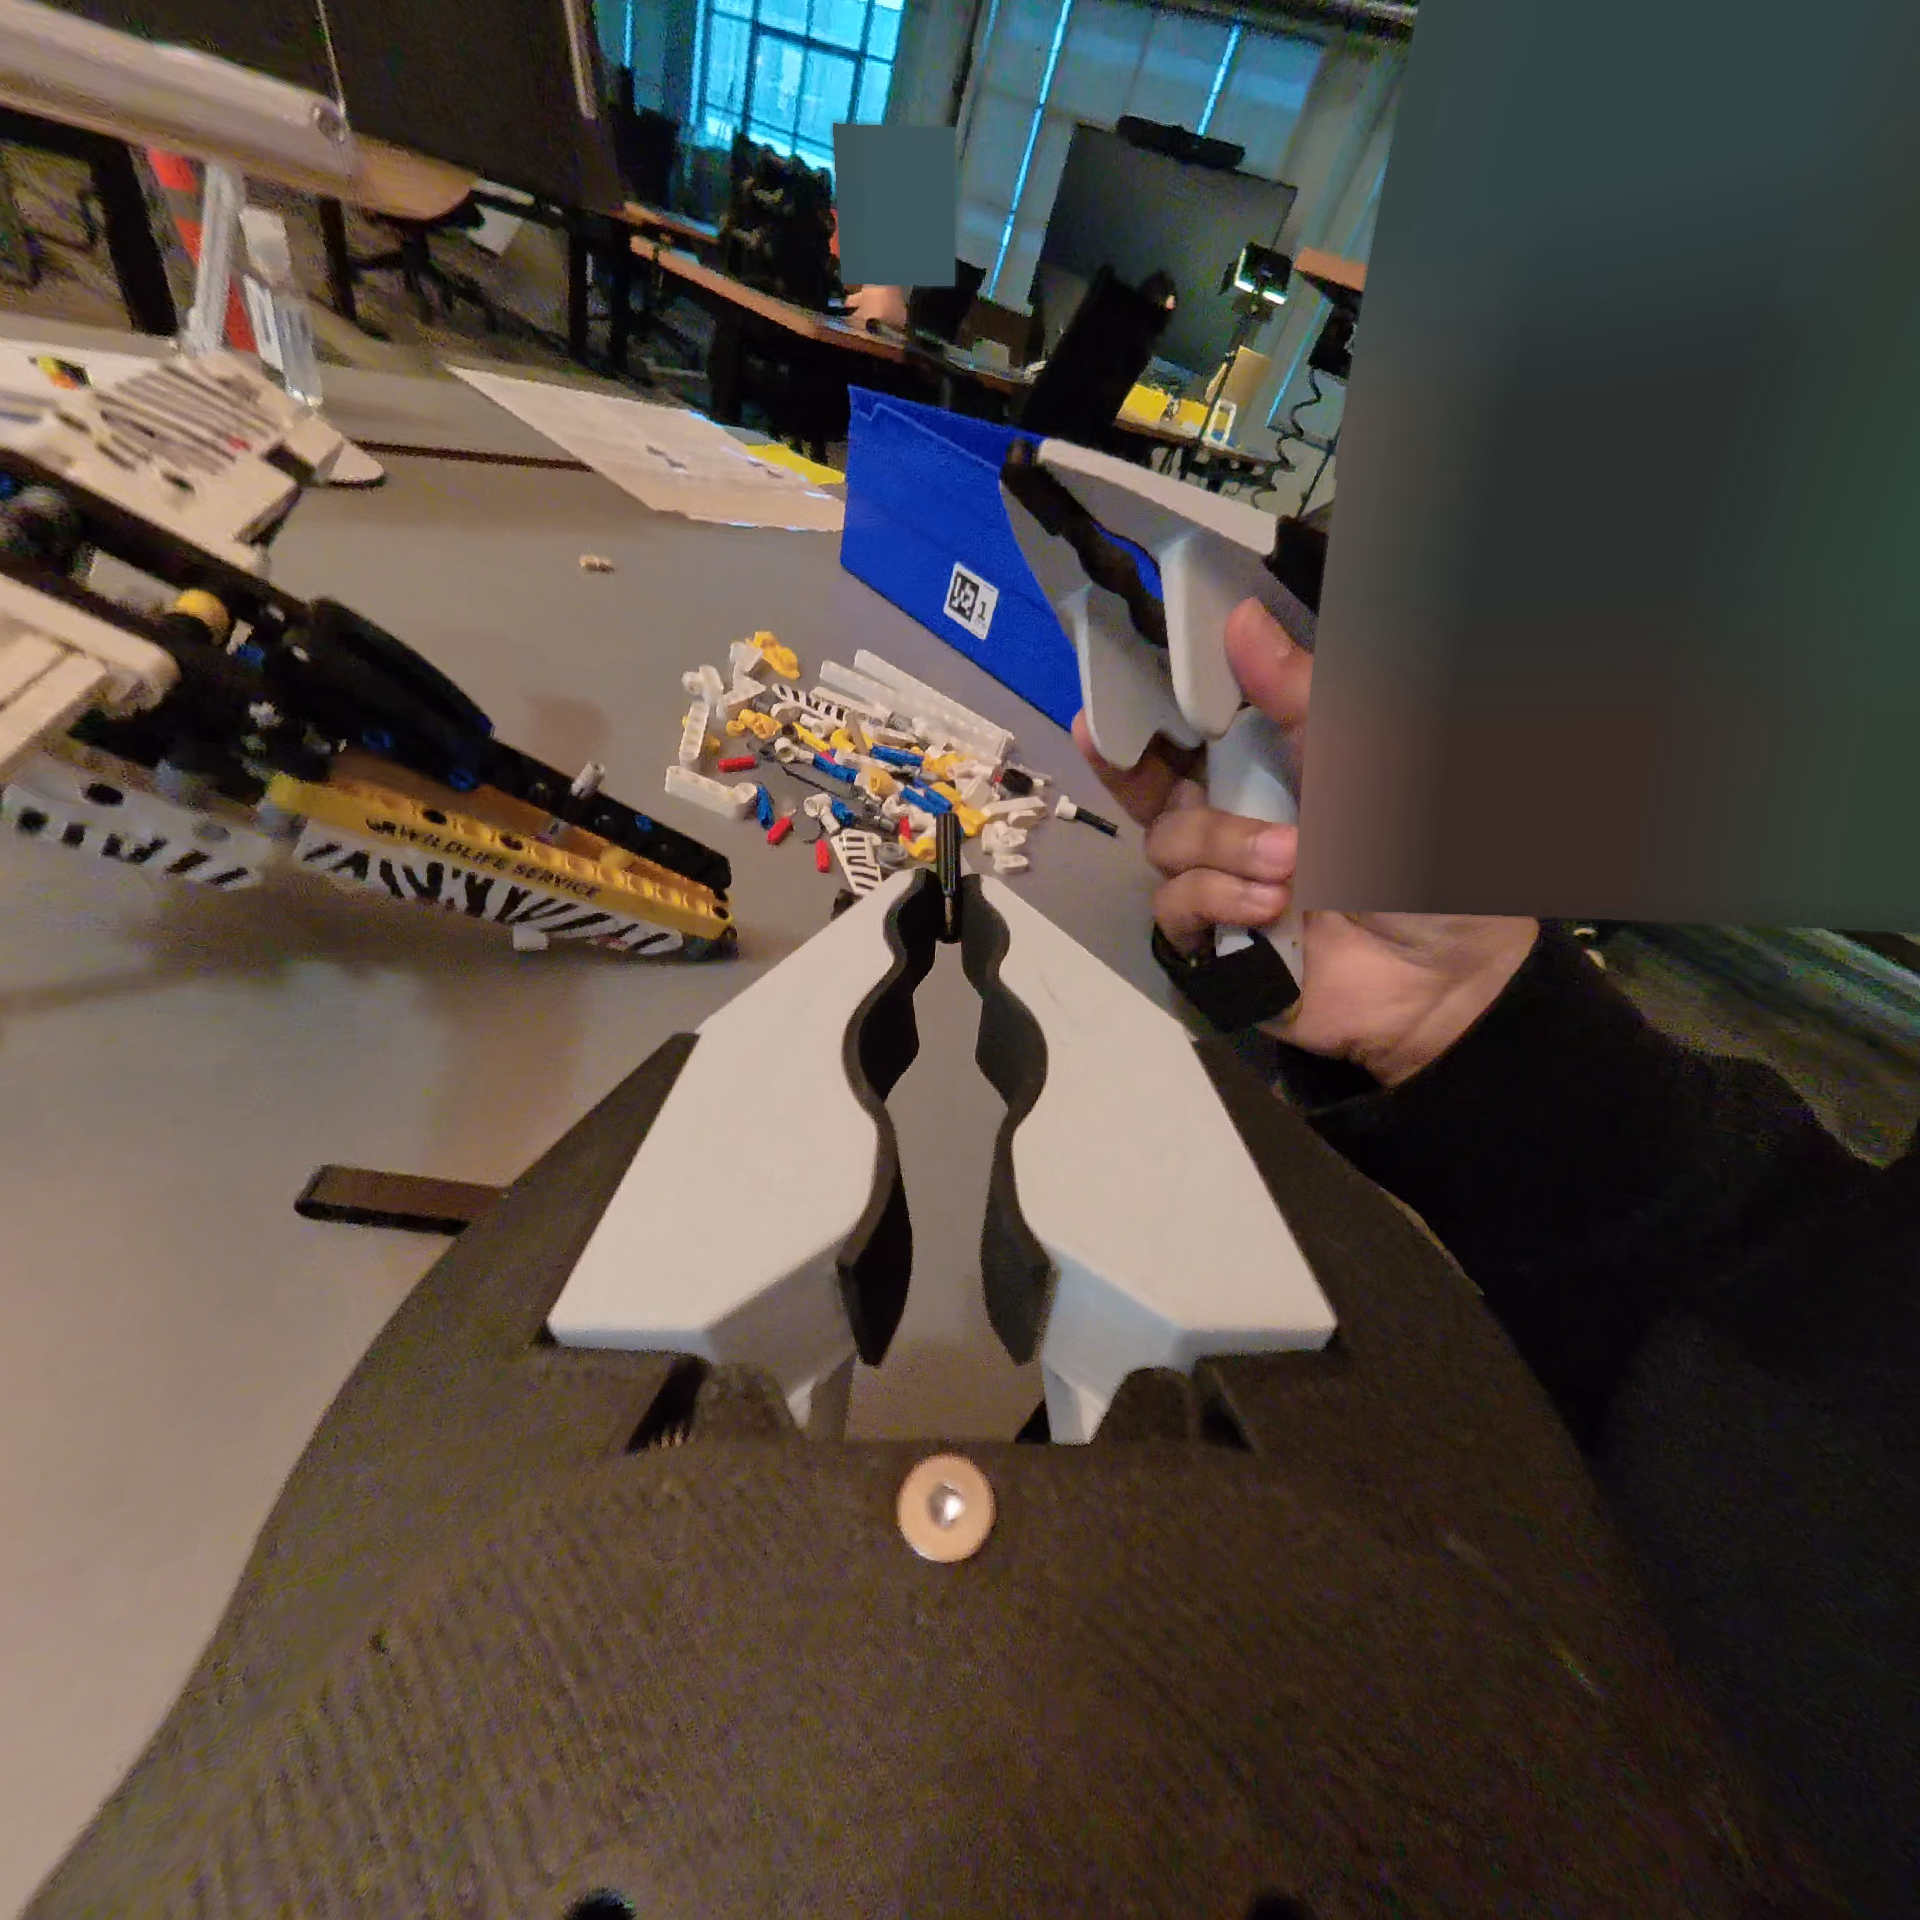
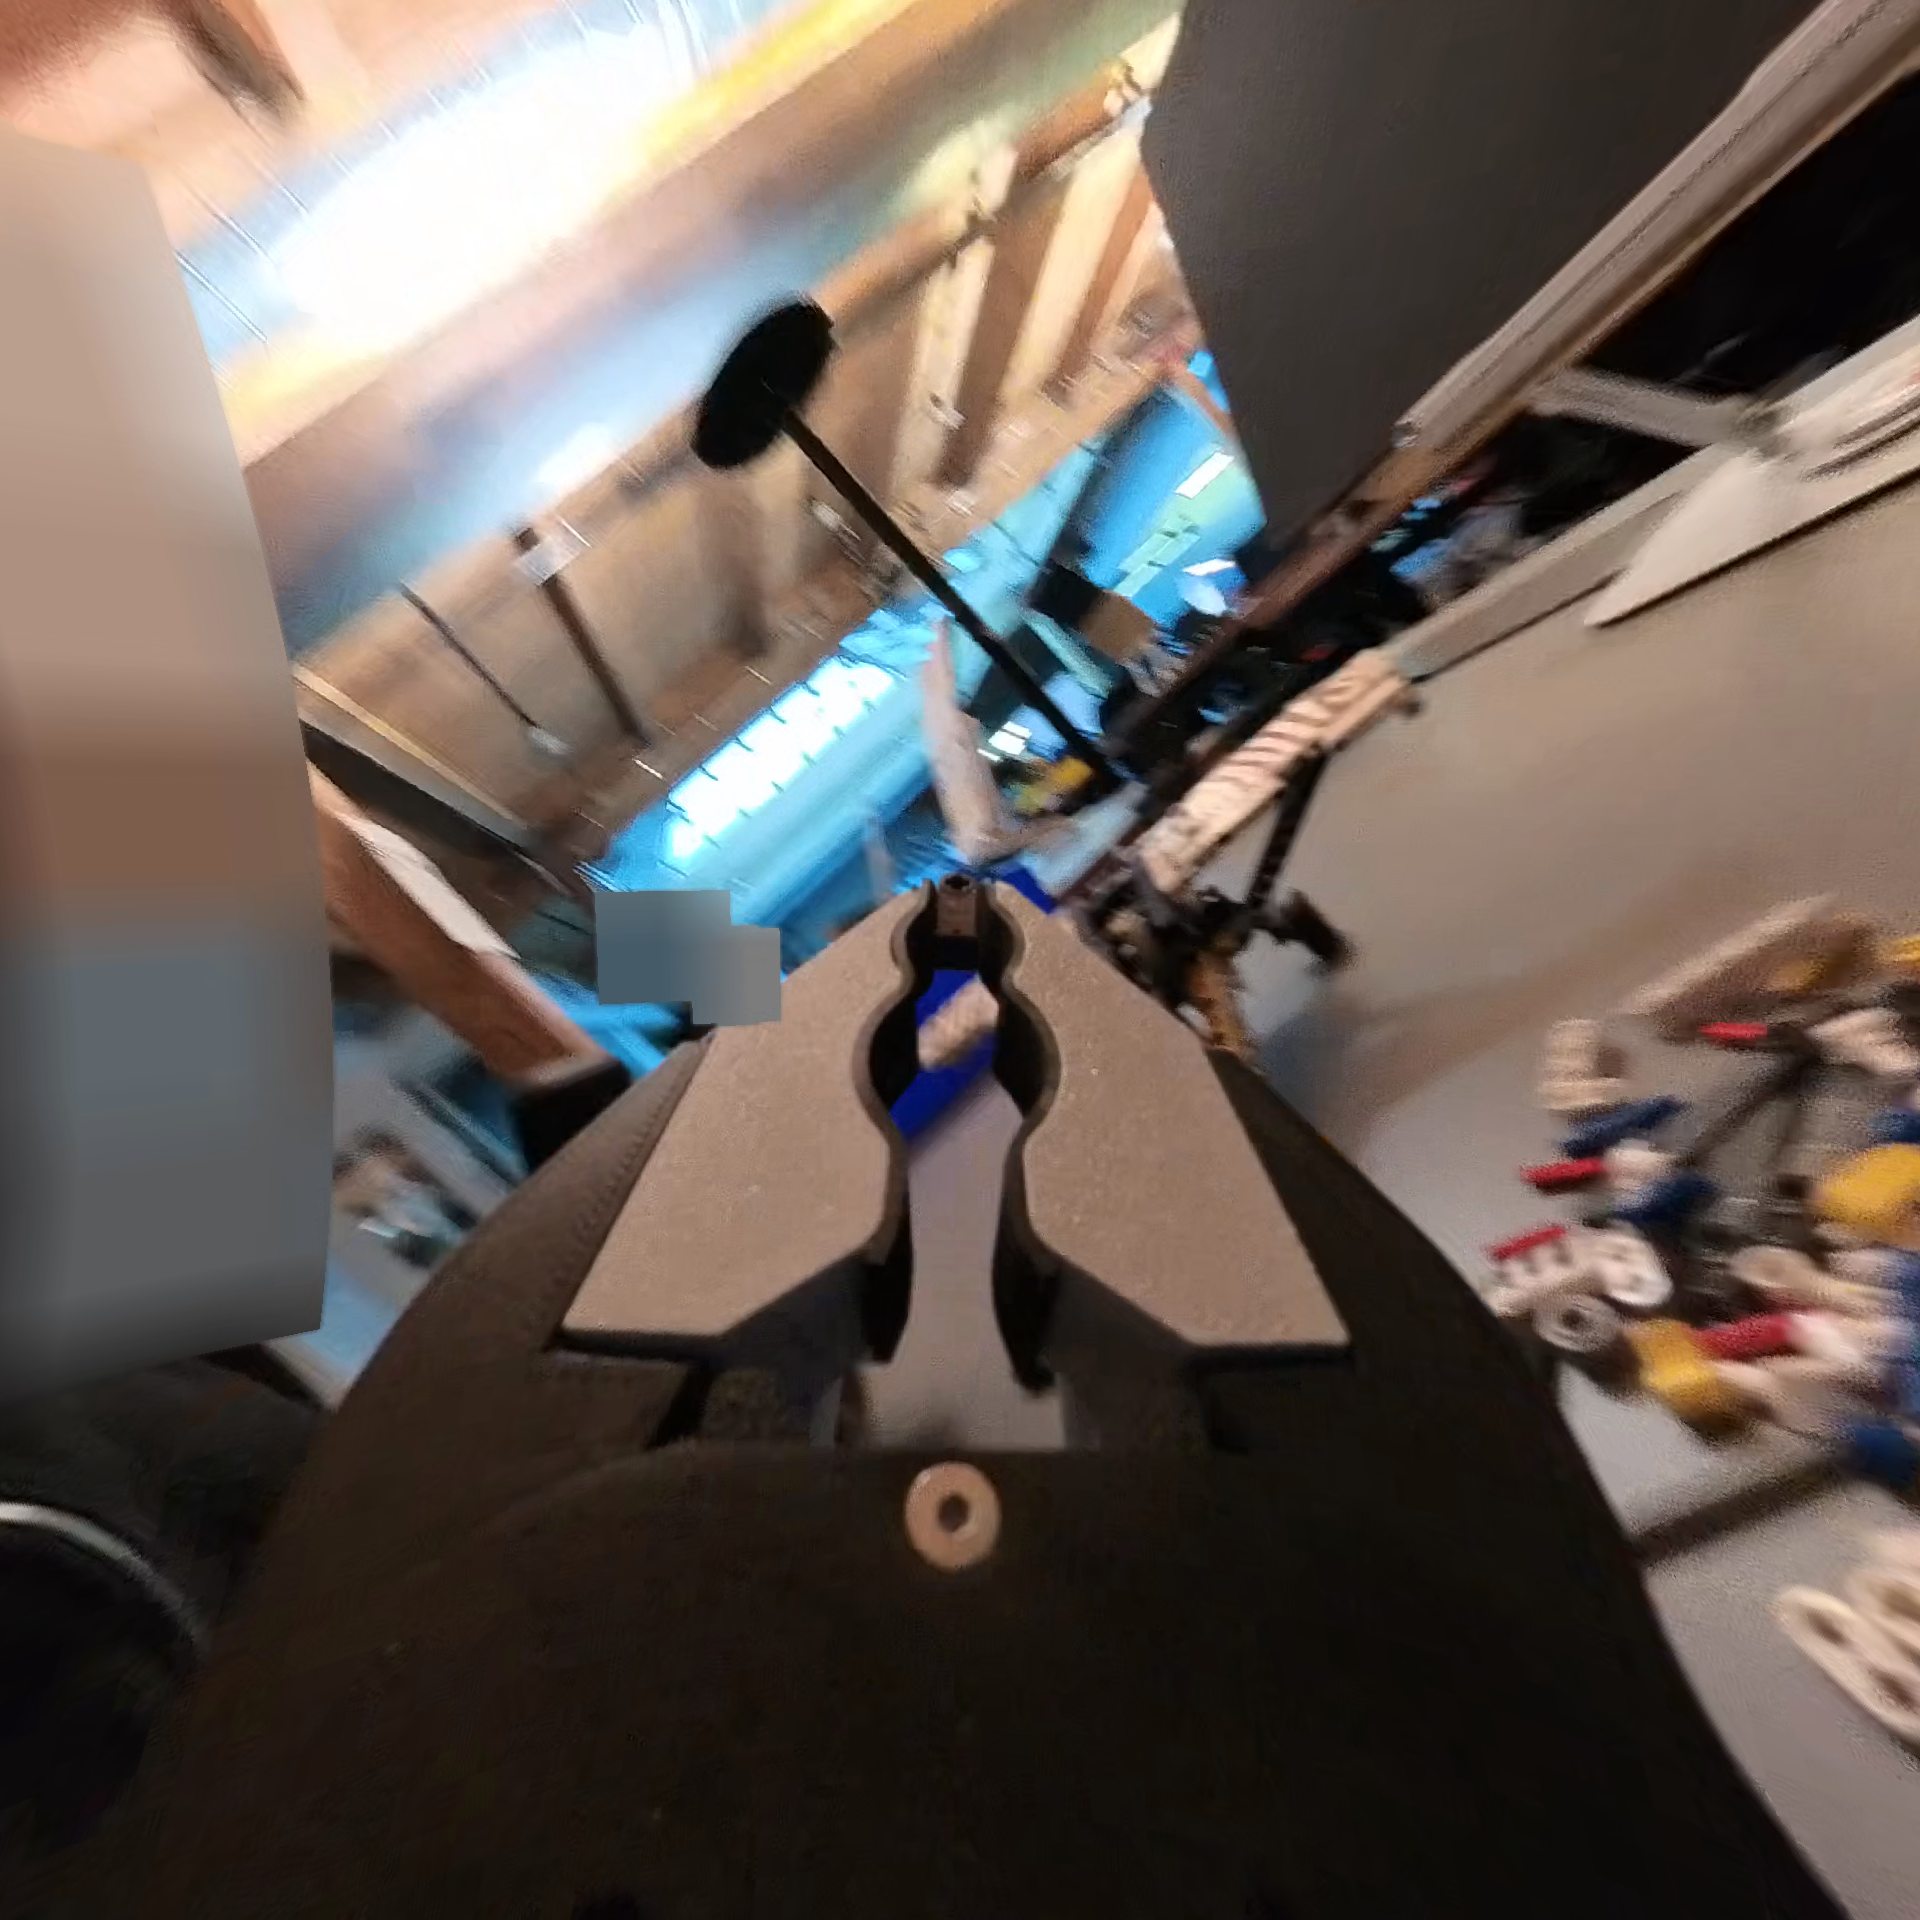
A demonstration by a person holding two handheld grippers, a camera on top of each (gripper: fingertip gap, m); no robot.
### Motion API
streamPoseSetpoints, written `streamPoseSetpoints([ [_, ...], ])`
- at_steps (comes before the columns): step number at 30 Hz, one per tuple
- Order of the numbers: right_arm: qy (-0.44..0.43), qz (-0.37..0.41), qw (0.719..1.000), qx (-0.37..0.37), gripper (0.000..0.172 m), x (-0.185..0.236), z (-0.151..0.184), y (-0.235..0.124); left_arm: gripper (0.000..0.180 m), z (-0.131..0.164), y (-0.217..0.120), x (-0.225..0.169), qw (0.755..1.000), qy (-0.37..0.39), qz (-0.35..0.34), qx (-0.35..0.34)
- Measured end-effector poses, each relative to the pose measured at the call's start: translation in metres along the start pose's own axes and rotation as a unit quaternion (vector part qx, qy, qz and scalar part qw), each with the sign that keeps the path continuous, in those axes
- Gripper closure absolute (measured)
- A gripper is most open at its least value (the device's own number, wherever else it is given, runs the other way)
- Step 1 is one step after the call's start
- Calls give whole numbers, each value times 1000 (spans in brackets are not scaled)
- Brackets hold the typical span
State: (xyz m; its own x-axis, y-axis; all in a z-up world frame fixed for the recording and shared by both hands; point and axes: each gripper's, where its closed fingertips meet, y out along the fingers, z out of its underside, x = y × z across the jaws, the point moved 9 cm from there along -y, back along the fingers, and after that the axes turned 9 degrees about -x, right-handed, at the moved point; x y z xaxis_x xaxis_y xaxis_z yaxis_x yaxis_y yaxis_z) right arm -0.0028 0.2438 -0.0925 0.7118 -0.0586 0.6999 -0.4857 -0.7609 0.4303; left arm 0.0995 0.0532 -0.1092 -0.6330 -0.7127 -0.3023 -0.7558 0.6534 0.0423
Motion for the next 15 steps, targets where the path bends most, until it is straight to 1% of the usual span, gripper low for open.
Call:
streamPoseSetpoints([
  [2, -77, 37, 996, 40, 167, 6, -1, -3, 179, -4, 0, 4, 1000, -19, 2, -9],
  [3, -103, 53, 992, 50, 167, 7, -3, -4, 179, -8, 2, 6, 1000, -14, 4, -7],
  [5, -146, 91, 982, 72, 167, 2, -14, -10, 179, -11, 9, 5, 1000, 17, 2, 22],
  [6, -167, 124, 973, 98, 167, -5, -19, -14, 179, -11, 14, 4, 999, 32, 6, 41],
  [8, -213, 198, 943, 162, 166, -20, -27, -23, 179, -9, 26, 0, 996, 42, 21, 79],
  [10, -265, 270, 901, 212, 166, -31, -33, -34, 179, -11, 37, -2, 994, 43, 35, 97],
  [11, -285, 291, 885, 226, 166, -34, -34, -39, 179, -12, 44, -3, 992, 47, 40, 113],
  [12, -299, 301, 876, 229, 166, -35, -35, -42, 179, -13, 51, -3, 989, 53, 44, 134],
  [15, -296, 295, 880, 227, 166, -37, -33, -50, 179, -13, 75, -4, 977, 72, 53, 192],
])
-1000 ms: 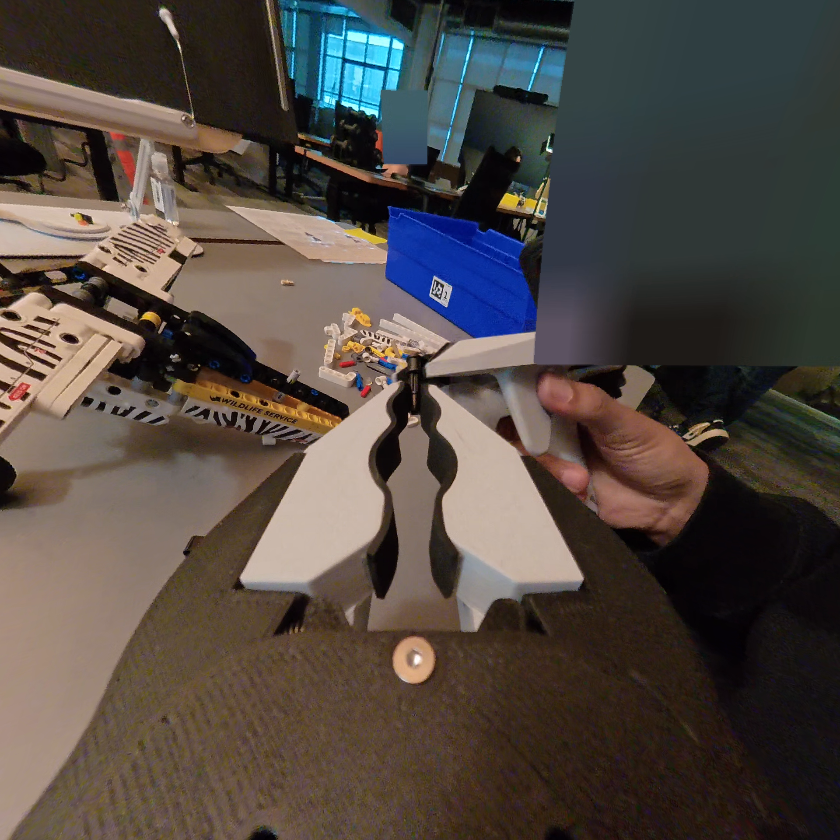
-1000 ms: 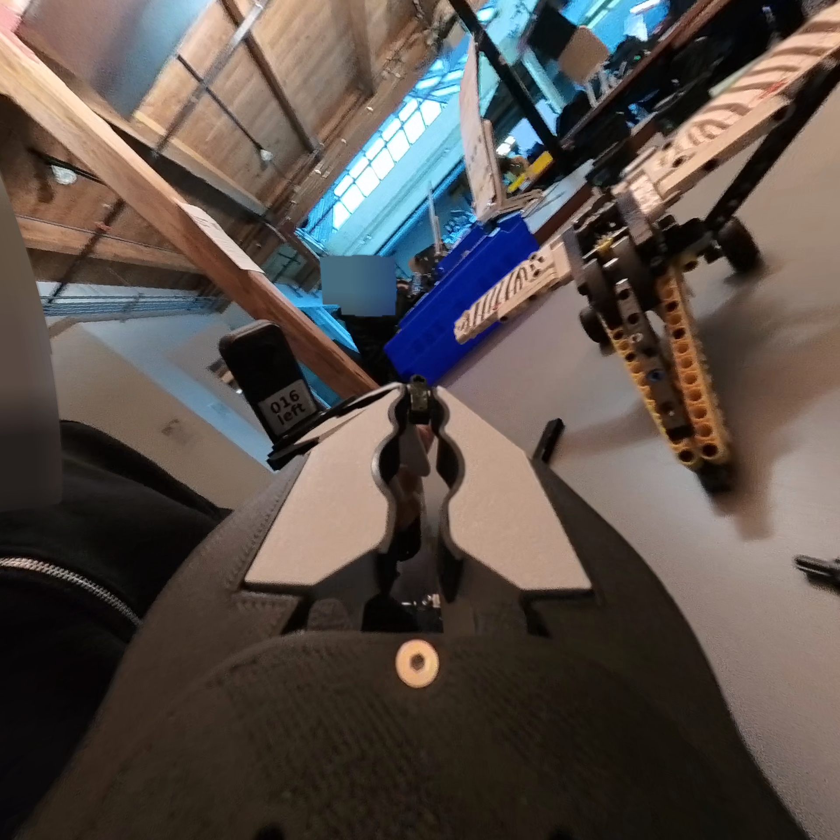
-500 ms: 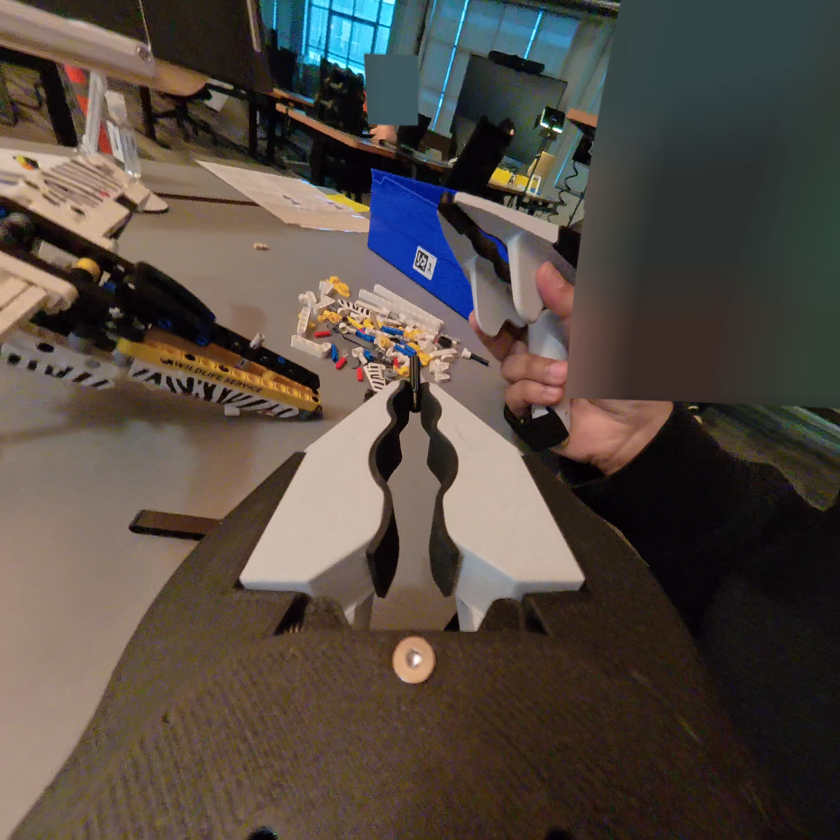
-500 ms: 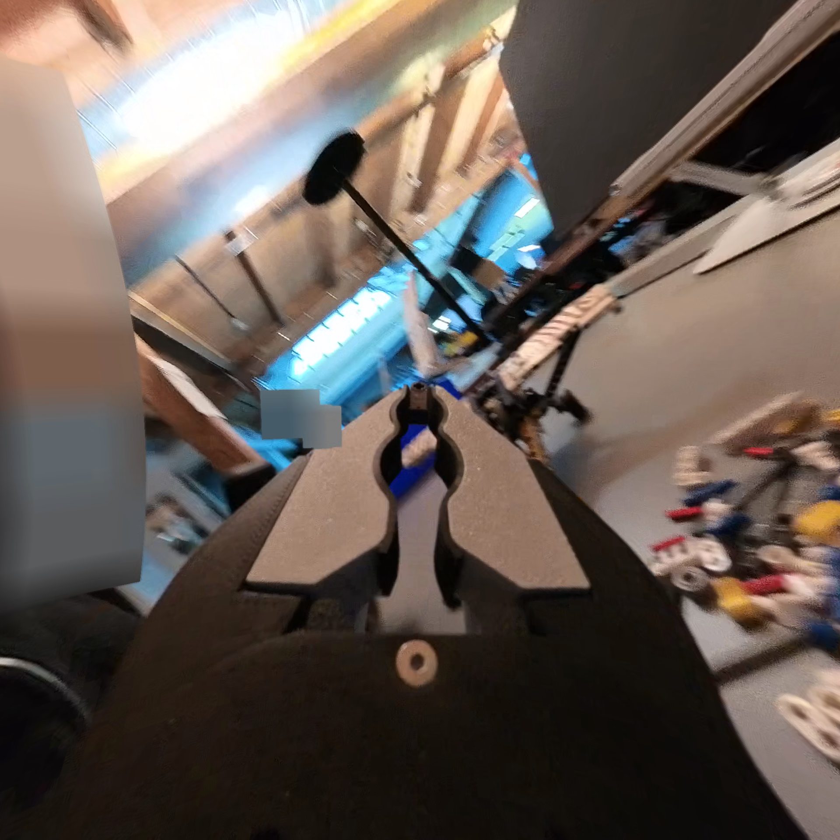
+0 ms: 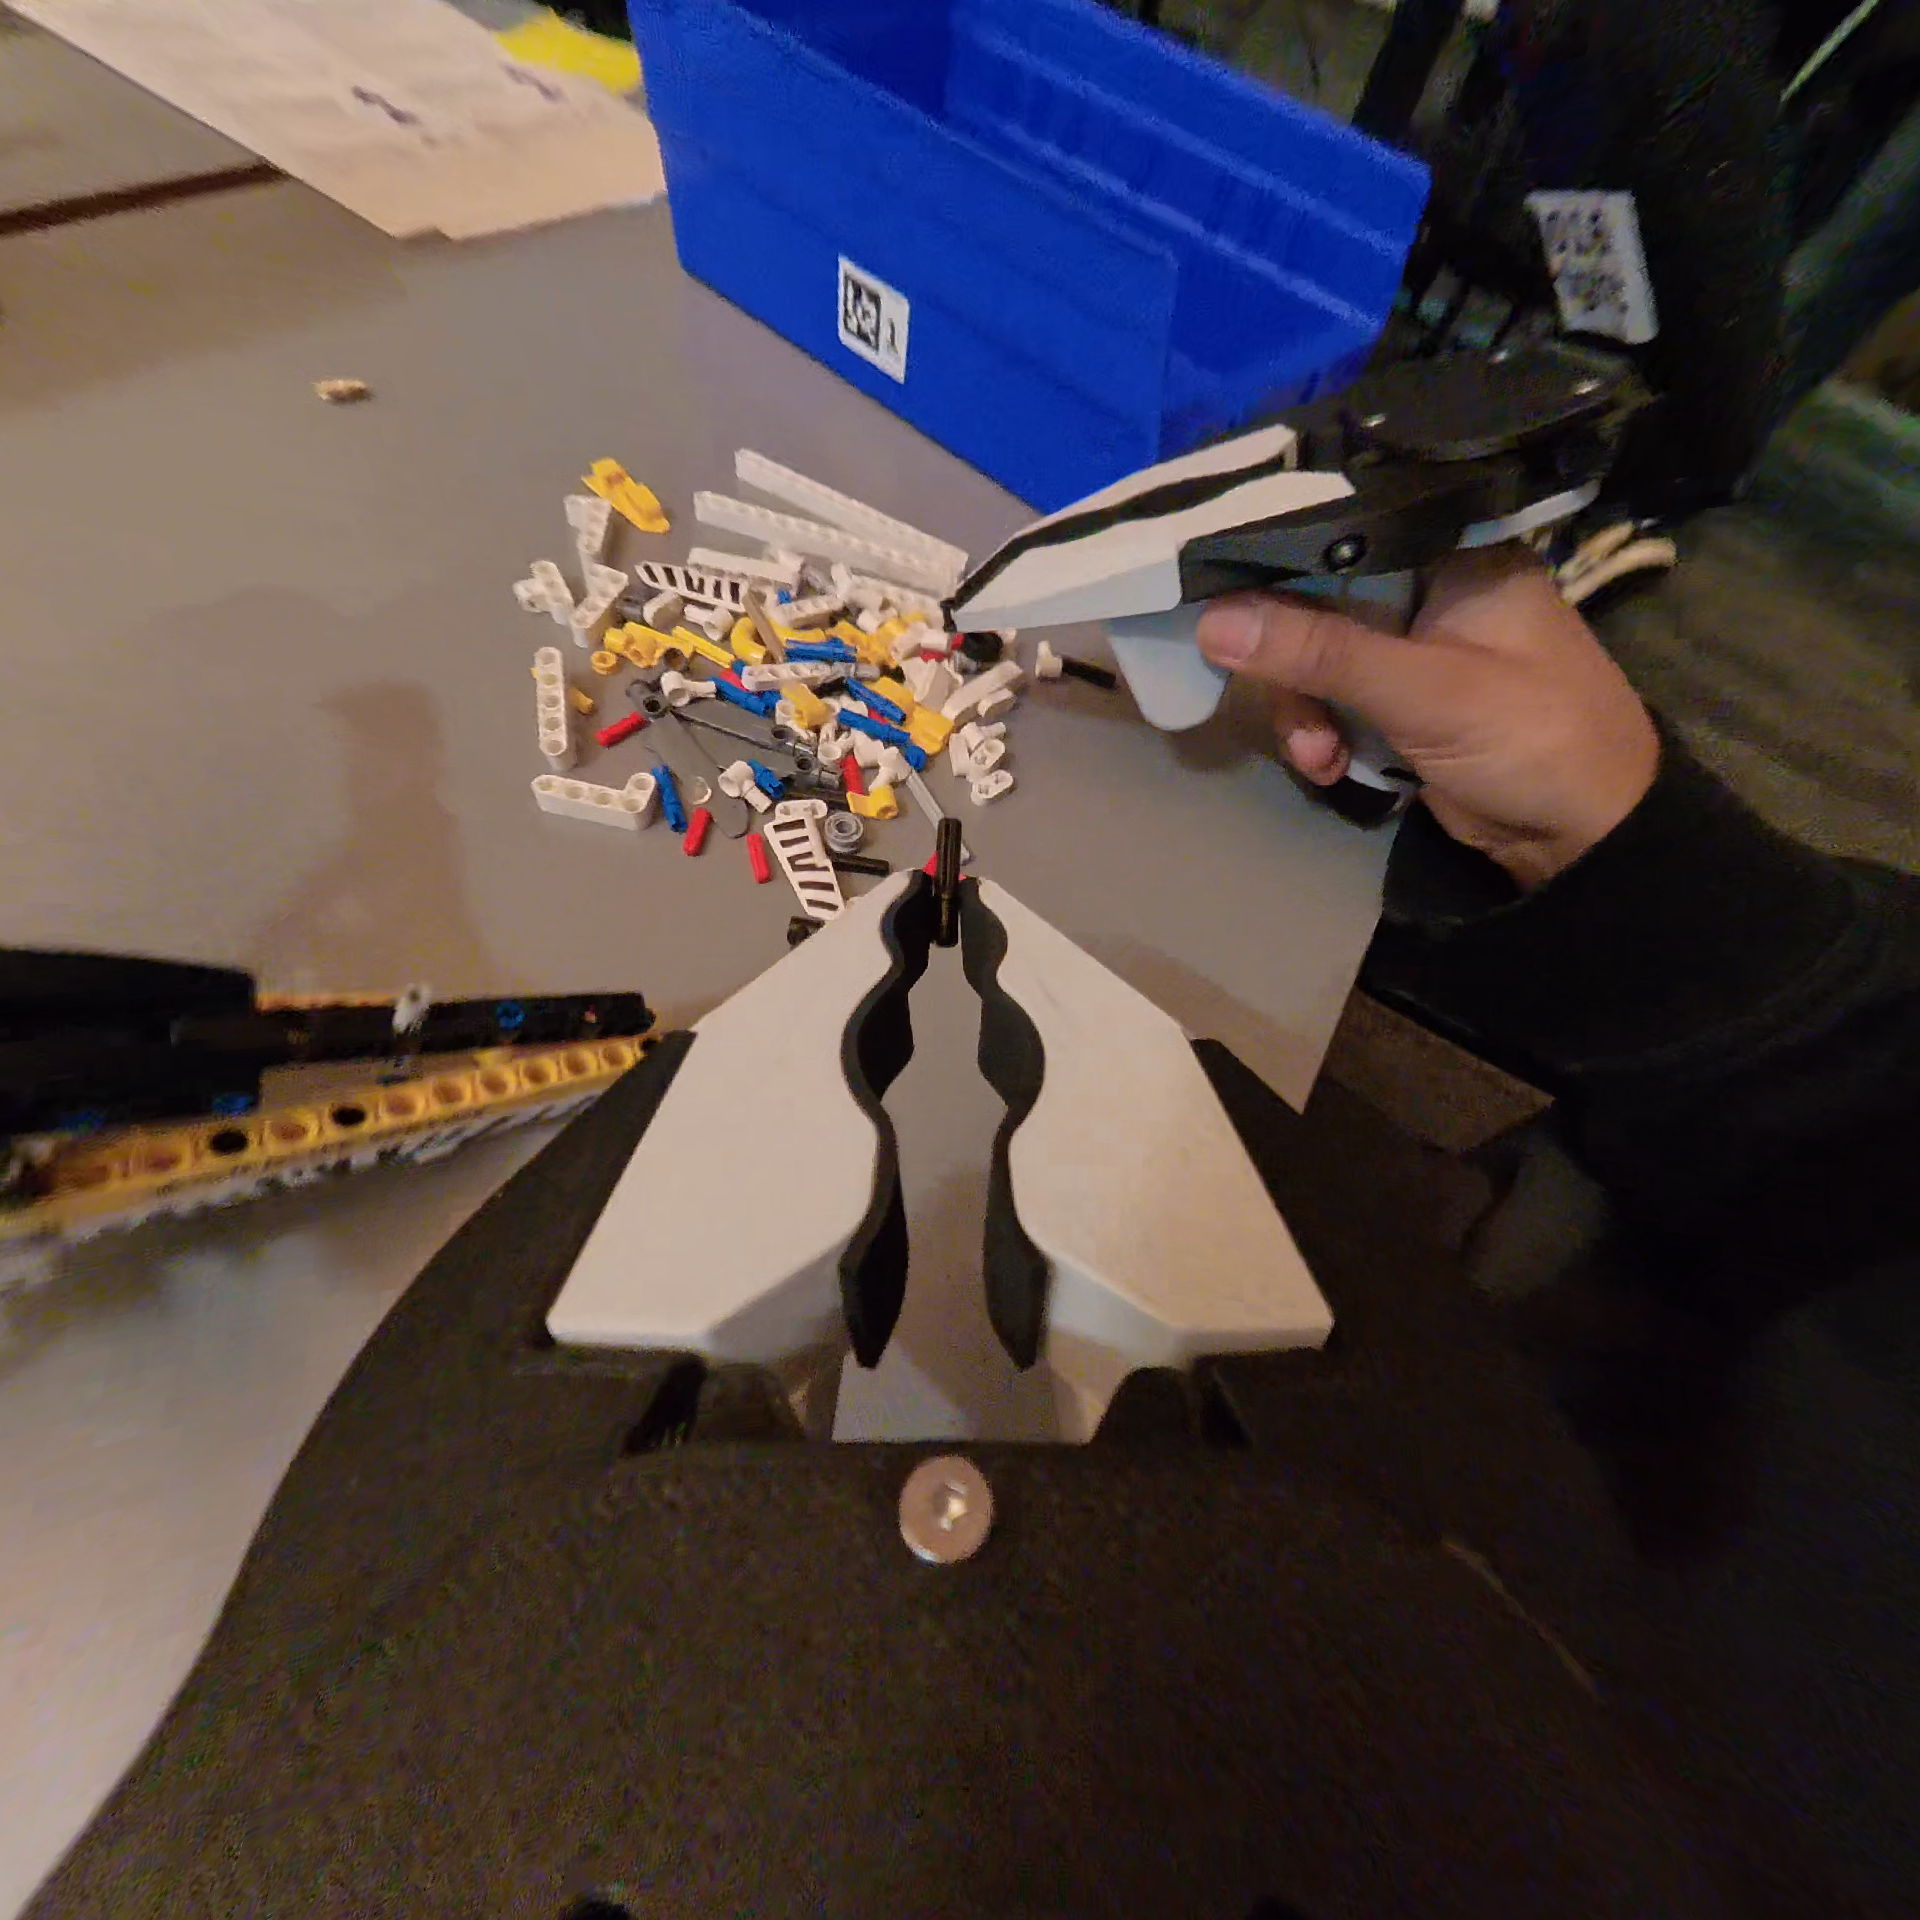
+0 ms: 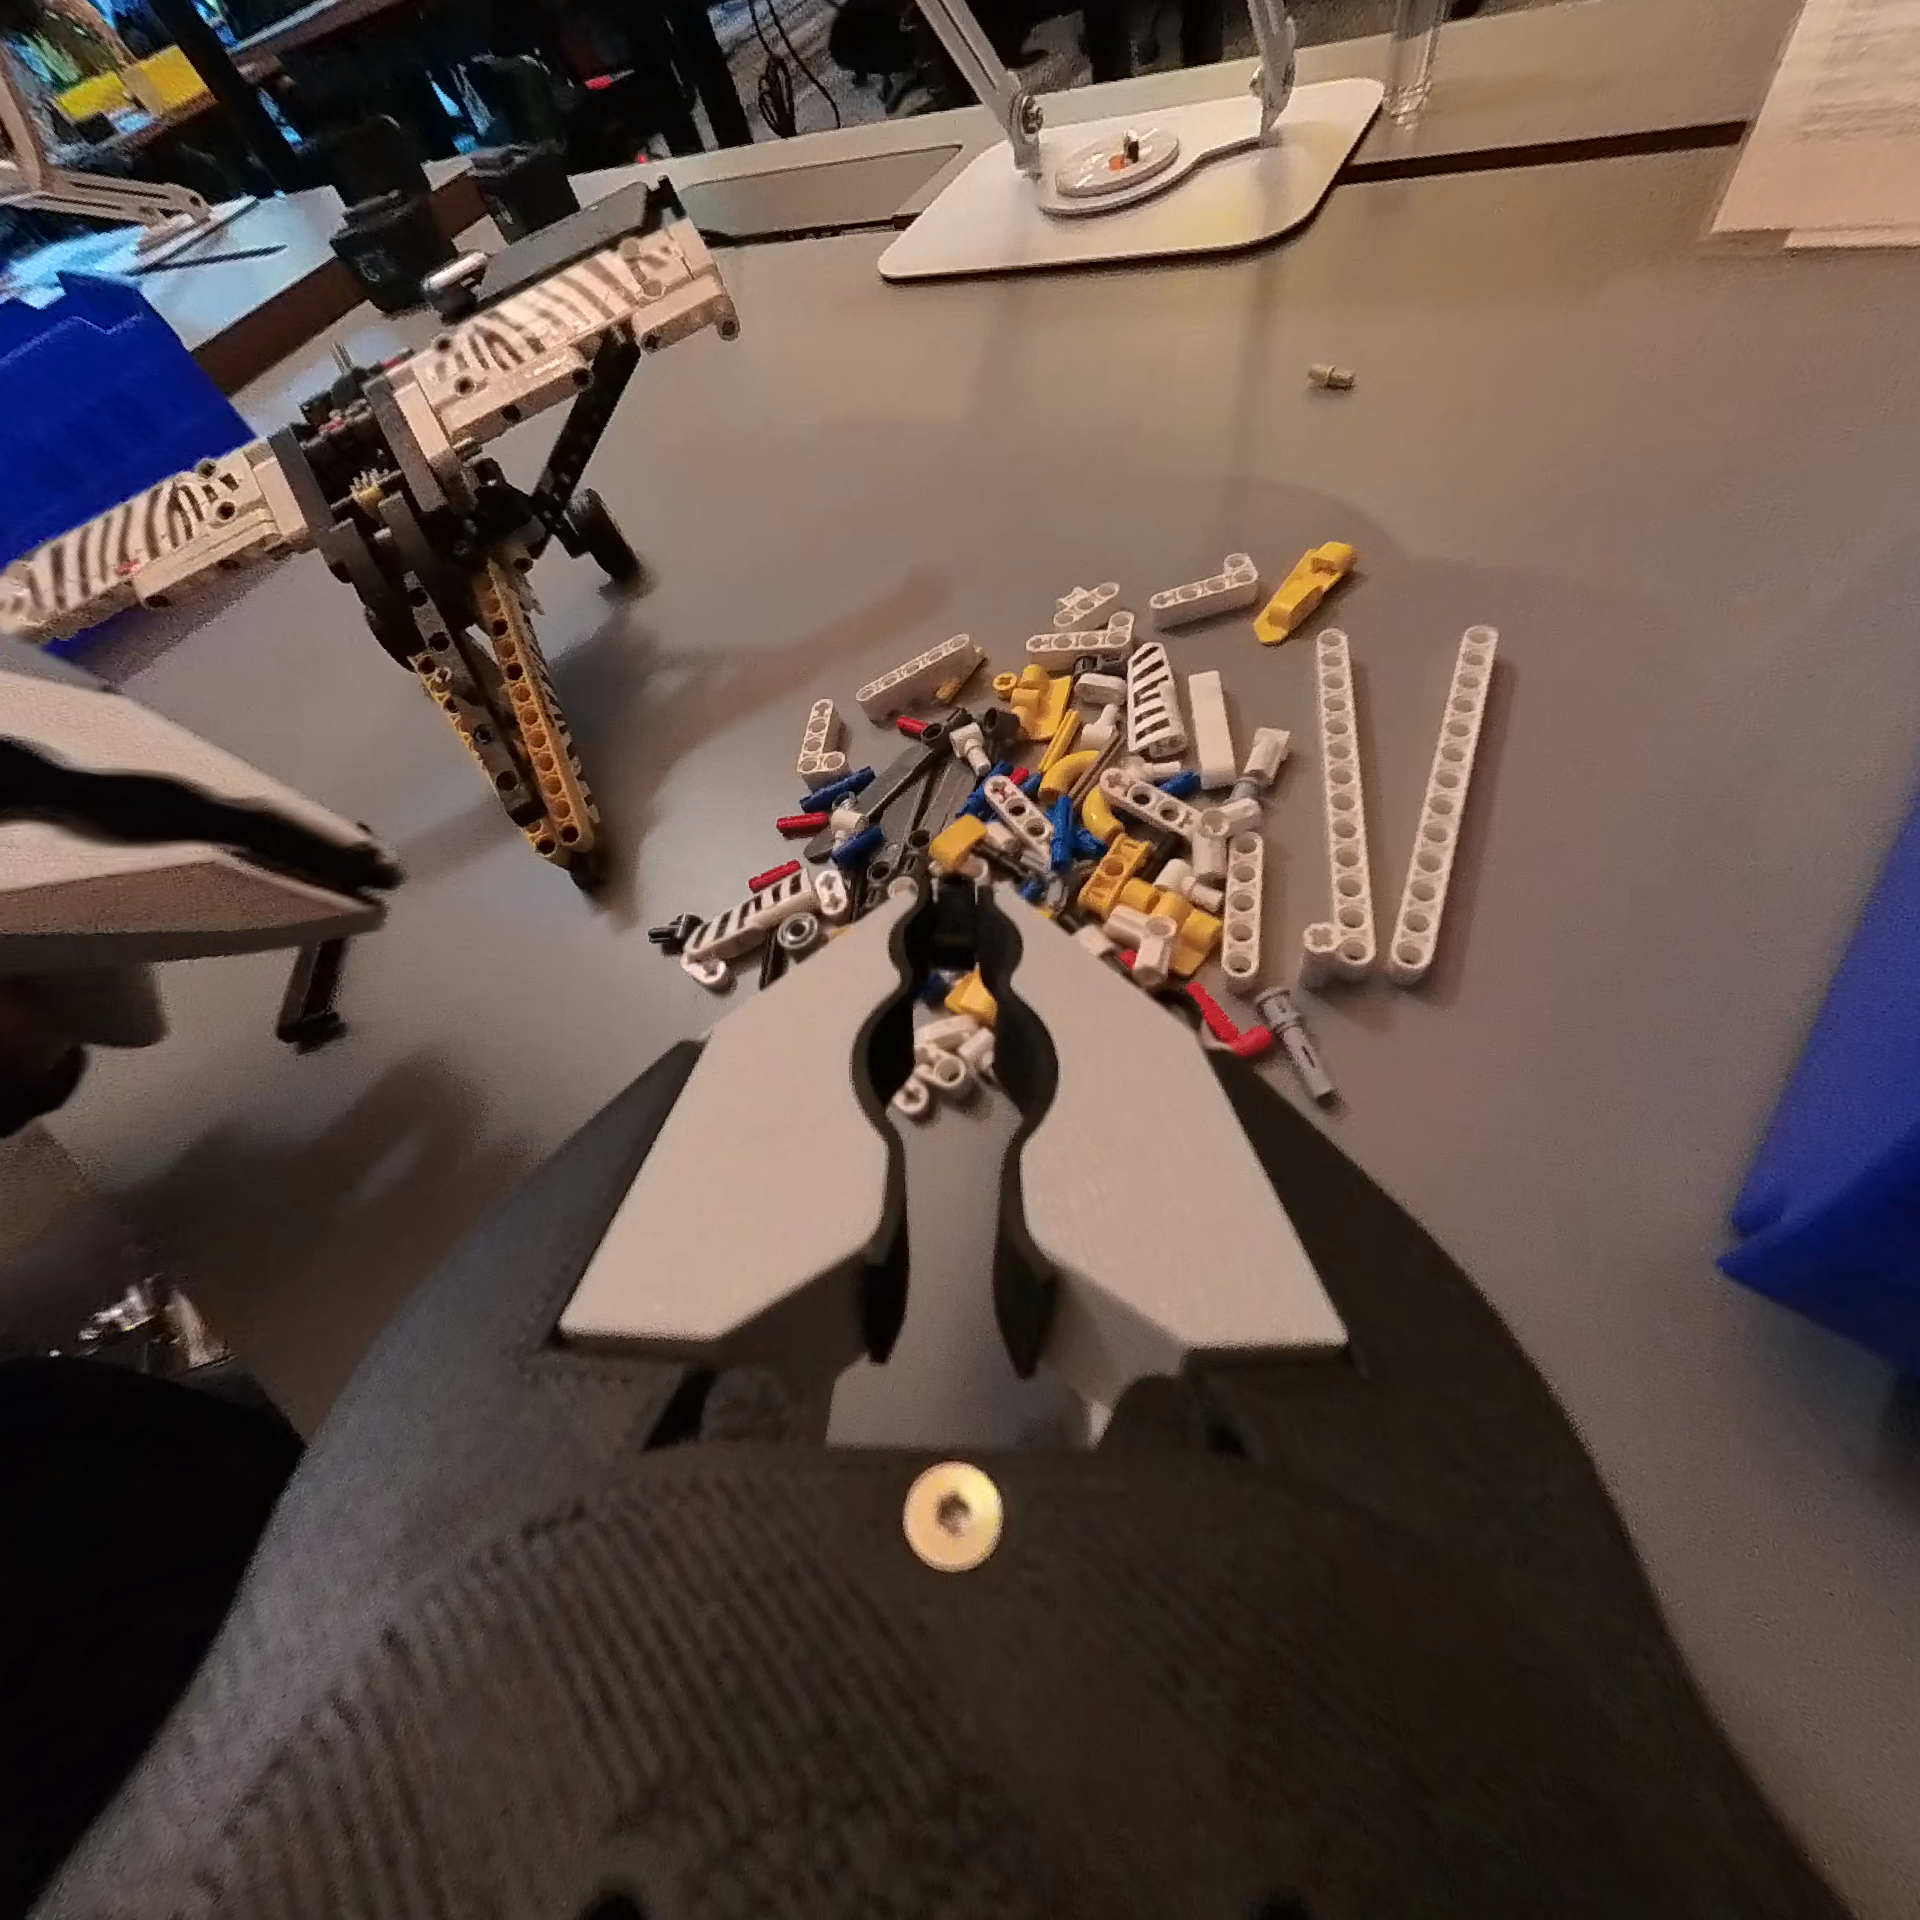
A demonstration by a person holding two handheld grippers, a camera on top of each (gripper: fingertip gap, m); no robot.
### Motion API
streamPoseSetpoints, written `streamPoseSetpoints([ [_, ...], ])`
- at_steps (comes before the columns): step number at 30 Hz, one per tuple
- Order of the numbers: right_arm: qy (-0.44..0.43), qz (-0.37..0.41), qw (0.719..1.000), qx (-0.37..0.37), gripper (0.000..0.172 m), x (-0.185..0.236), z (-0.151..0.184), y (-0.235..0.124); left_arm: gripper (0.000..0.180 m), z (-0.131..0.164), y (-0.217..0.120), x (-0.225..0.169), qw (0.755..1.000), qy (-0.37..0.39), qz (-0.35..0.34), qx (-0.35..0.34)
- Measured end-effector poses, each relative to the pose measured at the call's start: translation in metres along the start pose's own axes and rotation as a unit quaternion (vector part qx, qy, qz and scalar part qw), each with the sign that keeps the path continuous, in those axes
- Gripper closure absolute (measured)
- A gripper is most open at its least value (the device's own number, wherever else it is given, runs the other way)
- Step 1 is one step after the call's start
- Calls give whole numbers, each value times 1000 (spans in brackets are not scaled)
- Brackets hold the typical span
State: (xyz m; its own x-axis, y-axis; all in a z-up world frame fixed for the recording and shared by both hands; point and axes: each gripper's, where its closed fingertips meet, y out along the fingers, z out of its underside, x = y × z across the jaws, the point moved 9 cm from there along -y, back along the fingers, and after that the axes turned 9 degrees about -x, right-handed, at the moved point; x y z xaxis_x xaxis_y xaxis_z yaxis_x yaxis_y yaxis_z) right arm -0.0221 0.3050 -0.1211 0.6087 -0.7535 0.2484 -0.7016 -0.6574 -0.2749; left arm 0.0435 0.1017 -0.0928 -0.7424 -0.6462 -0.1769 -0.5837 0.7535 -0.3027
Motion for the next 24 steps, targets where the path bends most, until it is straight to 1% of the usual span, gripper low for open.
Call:
streamPoseSetpoints([
  [3, 3, -17, 1000, -7, 166, 0, 0, -2, 179, -4, 26, 4, 999, 19, -10, 49],
  [6, -6, -27, 1000, 4, 166, 4, 3, -4, 179, -6, 44, 14, 993, 48, -57, 93],
  [9, -43, -52, 997, 41, 166, 18, 9, 0, 179, -4, 52, 24, 983, 78, -106, 125],
  [13, -116, -31, 987, 104, 166, 29, 21, 11, 179, 2, 60, 29, 971, 105, -135, 167],
  [16, -136, -36, 983, 119, 163, 33, 24, 13, 175, 4, 65, 32, 965, 111, -153, 184],
  [19, -111, -52, 987, 103, 156, 31, 20, 11, 163, 4, 67, 34, 967, 95, -149, 185],
  [21, -83, -60, 991, 81, 154, 26, 16, 7, 160, 2, 65, 34, 969, 90, -150, 176],
  [24, -42, -66, 996, 34, 152, 19, 8, 0, 159, -10, 51, 35, 975, 93, -158, 126],
])
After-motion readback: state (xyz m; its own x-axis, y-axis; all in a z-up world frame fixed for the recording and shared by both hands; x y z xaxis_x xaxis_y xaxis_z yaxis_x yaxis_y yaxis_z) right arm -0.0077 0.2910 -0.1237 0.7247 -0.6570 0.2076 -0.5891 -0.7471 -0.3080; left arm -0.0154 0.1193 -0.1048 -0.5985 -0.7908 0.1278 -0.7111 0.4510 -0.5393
